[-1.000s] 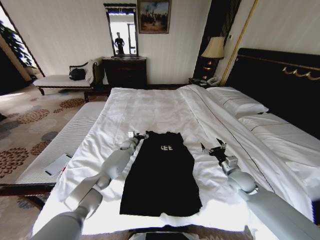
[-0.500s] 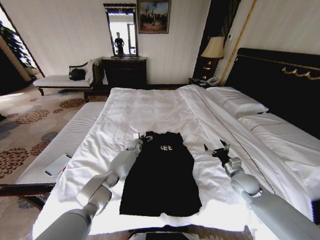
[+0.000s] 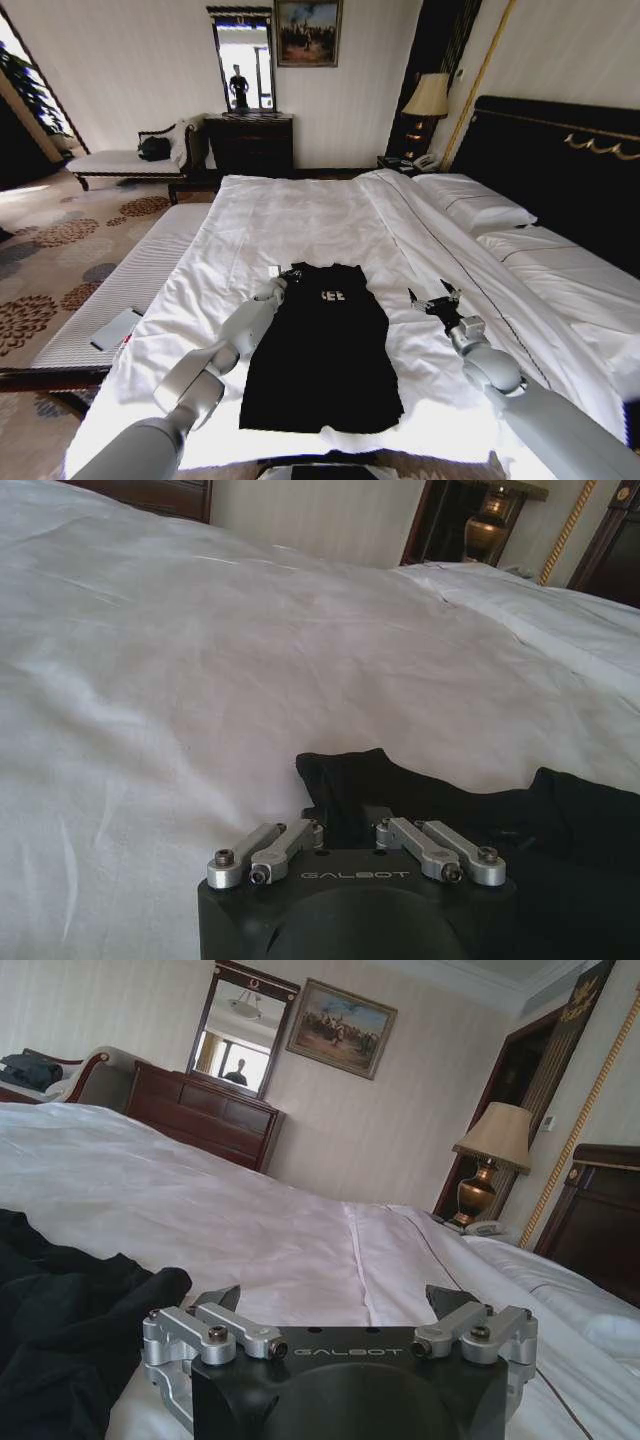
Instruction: Fold the clothes on the bed.
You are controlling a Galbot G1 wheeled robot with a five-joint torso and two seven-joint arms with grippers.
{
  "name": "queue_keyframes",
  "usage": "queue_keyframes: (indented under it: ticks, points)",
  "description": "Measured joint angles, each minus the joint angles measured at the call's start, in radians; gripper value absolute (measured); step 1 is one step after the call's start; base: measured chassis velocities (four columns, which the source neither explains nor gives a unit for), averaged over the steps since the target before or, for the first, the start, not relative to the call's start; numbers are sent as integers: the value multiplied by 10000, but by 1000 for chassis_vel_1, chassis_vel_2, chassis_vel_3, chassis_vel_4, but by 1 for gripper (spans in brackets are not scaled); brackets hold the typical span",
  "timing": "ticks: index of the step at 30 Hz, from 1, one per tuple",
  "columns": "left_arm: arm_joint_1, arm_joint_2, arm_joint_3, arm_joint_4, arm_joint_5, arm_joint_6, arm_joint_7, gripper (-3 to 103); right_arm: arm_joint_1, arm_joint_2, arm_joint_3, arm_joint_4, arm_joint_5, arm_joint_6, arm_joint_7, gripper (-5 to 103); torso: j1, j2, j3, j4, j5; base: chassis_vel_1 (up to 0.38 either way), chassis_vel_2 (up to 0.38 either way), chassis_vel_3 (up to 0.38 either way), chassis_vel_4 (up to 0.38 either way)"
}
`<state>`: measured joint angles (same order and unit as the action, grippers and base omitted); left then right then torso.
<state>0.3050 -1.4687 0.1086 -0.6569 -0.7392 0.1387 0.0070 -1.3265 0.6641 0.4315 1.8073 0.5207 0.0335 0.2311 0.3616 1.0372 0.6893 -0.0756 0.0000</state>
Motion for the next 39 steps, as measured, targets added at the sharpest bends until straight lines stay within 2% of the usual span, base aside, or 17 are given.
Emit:
queue_keyframes:
  ticks: [1,3,4,6,11,16,20,25,27,29,30,34,35,36,39]
  points:
    - [0,0,0,0,0,0,0,22,0,0,0,0,0,0,0,100,0,0,0,0,0,0,0,0,0]
    - [-1,-8,-27,24,17,26,0,11,-47,-11,50,42,15,3,-2,100,0,0,1,2,0,0,0,0,0]
    - [-1,-8,-27,24,17,26,0,11,-47,-11,50,42,15,3,-2,100,0,0,1,2,0,0,0,0,0]
    - [25,-42,-133,77,289,26,0,3,-127,-16,136,93,28,10,-6,100,1,0,0,-1,0,0,0,0,0]
    - [64,12,-238,38,395,23,2,2,-227,-4,244,122,37,23,-15,100,0,0,0,-3,-1,0,0,0,0]
    - [75,485,-200,-482,54,28,23,2,-207,33,283,137,287,-40,-18,100,0,0,1,-4,-1,0,0,0,0]
    - [-1,1145,-84,-1011,-395,113,18,2,296,5,60,93,980,-350,32,100,0,0,0,0,-2,0,0,0,0]
    - [18,1564,-81,-1307,-559,168,12,2,946,-55,-337,36,1615,-631,165,100,1,0,0,1,-1,0,0,0,0]
    - [122,1780,-66,-1522,-623,184,10,2,1538,-99,-692,4,2351,-916,270,100,1,0,1,2,-2,0,0,0,0]
    - [268,1888,-63,-1719,-644,192,4,2,2239,-160,-1092,-82,3539,-1374,336,100,0,0,1,3,-1,0,0,0,0]
    - [268,1888,-63,-1719,-644,192,4,2,2239,-160,-1092,-82,3539,-1374,336,100,0,0,1,3,-1,0,0,0,0]
    - [758,1887,-63,-2129,-606,184,-18,2,3946,-290,-2175,-634,6335,-2914,138,100,0,0,1,0,-1,0,0,0,0]
    - [758,1887,-63,-2129,-606,184,-18,2,3946,-290,-2175,-634,6335,-2914,138,100,0,0,1,0,-1,0,0,0,0]
    - [911,1881,-63,-2251,-594,178,-18,2,4473,-293,-2527,-993,6863,-3253,-128,100,1,0,2,2,-1,0,0,0,0]
    - [1111,1851,-48,-2363,-579,153,-19,2,5840,-191,-3274,-1865,7630,-3869,-780,100,1,0,1,2,-3,0,0,0,0]
